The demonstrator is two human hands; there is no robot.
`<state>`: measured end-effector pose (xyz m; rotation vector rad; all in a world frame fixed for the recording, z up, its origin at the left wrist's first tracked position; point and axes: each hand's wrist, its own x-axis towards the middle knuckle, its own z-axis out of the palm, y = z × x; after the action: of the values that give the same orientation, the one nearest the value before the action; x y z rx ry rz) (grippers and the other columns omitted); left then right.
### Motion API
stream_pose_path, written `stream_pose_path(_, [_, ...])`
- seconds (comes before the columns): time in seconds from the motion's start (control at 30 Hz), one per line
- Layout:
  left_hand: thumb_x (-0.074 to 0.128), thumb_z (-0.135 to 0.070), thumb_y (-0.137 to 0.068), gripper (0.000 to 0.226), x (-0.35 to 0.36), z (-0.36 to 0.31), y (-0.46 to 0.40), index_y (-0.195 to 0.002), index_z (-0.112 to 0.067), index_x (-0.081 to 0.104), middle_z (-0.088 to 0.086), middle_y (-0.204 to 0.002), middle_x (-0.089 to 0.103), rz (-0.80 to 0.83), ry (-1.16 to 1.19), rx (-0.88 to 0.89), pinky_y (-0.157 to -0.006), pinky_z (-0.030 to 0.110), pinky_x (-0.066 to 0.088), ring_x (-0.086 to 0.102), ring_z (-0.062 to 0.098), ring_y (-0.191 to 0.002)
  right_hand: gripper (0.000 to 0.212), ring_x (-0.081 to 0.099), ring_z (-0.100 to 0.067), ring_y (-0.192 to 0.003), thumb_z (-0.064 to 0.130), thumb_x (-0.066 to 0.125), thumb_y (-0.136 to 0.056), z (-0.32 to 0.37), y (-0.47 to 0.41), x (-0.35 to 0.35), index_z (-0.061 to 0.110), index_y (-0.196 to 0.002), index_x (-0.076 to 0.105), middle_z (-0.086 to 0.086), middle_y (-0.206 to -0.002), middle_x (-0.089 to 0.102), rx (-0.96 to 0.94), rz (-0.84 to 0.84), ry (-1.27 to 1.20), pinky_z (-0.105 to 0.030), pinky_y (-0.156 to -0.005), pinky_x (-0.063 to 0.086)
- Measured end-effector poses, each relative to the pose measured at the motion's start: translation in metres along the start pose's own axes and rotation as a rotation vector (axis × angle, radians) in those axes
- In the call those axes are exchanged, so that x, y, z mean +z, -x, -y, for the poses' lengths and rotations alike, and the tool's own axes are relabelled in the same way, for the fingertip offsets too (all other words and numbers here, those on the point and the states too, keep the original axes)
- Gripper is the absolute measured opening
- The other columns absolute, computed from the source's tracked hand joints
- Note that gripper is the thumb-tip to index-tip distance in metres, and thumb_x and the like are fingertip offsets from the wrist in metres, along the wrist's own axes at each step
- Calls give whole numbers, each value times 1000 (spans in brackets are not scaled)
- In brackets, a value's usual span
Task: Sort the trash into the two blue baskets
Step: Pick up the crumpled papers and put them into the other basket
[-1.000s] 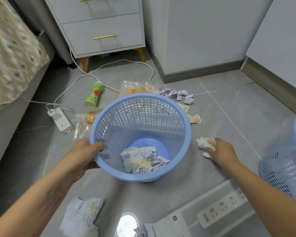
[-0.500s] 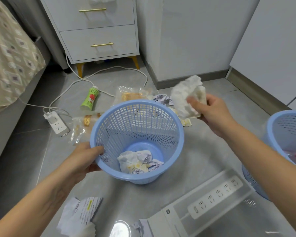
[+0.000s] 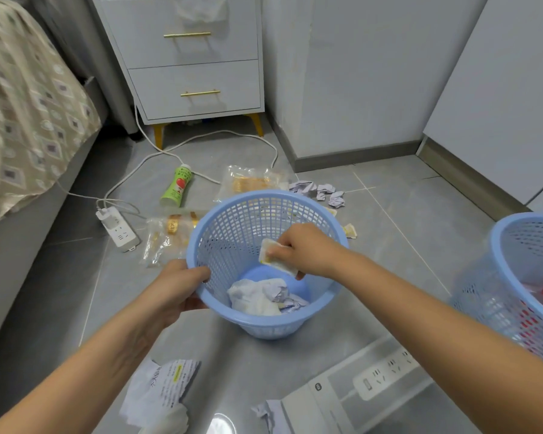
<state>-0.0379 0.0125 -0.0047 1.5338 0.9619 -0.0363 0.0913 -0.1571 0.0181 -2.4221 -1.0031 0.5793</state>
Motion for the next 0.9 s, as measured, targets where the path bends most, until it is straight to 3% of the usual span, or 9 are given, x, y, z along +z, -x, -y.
stream_pose_path(0.1, [46, 4, -87, 26, -1, 1, -2, -112, 5, 54, 14, -79, 57, 7, -20, -4, -41, 24, 52, 58, 24, -62, 37, 64, -21, -46, 29, 53, -92, -1, -8, -5, 9, -61, 52, -11, -61, 59, 48, -156, -220, -25, -45, 45])
stream_pose_path(0.17, [47, 3, -87, 28, -2, 2, -4, -115, 5, 53, 14, -81, 57, 8, -24, -7, -41, 24, 52, 58, 24, -64, 38, 57, -15, -45, 31, 54, -90, 0, -12, -4, 11, -58, 52, -9, -60, 59, 38, -147, -148, -22, -45, 44])
stream_pose_path(0.2, [47, 3, -87, 29, -2, 2, -4, -115, 5, 53, 14, -82, 57, 9, -27, -8, -41, 24, 52, 58, 24, -65, 37, 56, -16, -51, 34, 56, -89, 1, -13, -1, 12, -60, 55, -11, -63, 60, 37, -99, -66, -24, -53, 45])
stream_pose_path(0.27, [49, 1, -87, 29, -3, 3, -4, -115, 5, 54, 14, -82, 58, 19, -32, -6, -42, 24, 52, 59, 24, -64, 35, 63, -21, -85, 42, 59, -86, 0, -15, 5, 9, -94, 67, -12, -94, 68, 55, -7, 38, -31, -80, 48])
stream_pose_path(0.33, [55, -8, -88, 29, -4, 2, -1, -115, 3, 57, 14, -85, 61, 47, -15, -5, -44, 25, 53, 61, 23, -63, 45, 59, -22, -108, 39, 60, -87, -1, -13, 4, 8, -119, 60, -8, -116, 65, 61, -59, 17, -33, -95, 45])
stream_pose_path(0.47, [43, -46, -92, 45, -23, 3, 2, -104, -8, 64, 13, -90, 66, 127, 145, -92, -54, 32, 59, 66, 29, -67, 20, 63, -13, -87, 20, 58, -86, -8, -5, -5, 13, -101, 69, -1, -98, 70, -6, -222, -36, -28, -86, 49])
stream_pose_path(0.63, [48, -27, -94, 28, -51, 36, -9, -103, -6, 64, 13, -113, 66, -60, 43, -130, -62, 36, 57, 68, 30, -87, 19, 54, 1, -64, 12, 57, -83, -18, 9, -9, 21, -91, 71, 11, -77, 63, -14, -307, -40, -13, -65, 41])
stream_pose_path(0.77, [55, -17, -92, 19, -50, 61, -15, -102, -4, 65, 13, -110, 68, -23, -29, -203, -65, 34, 56, 69, 26, -85, 18, 62, -11, -81, 15, 57, -80, -18, 20, -5, 22, -91, 71, 11, -83, 66, -42, -353, 1, -32, -83, 50])
stream_pose_path(0.9, [60, -21, -89, 15, -52, 77, -24, -94, -8, 66, 9, -104, 69, -23, -327, -66, -66, 30, 54, 67, 20, -85, 27, 46, -24, -115, 26, 61, -78, -17, 33, 4, 28, -105, 64, 6, -115, 61, 6, -507, 237, -40, -95, 34])
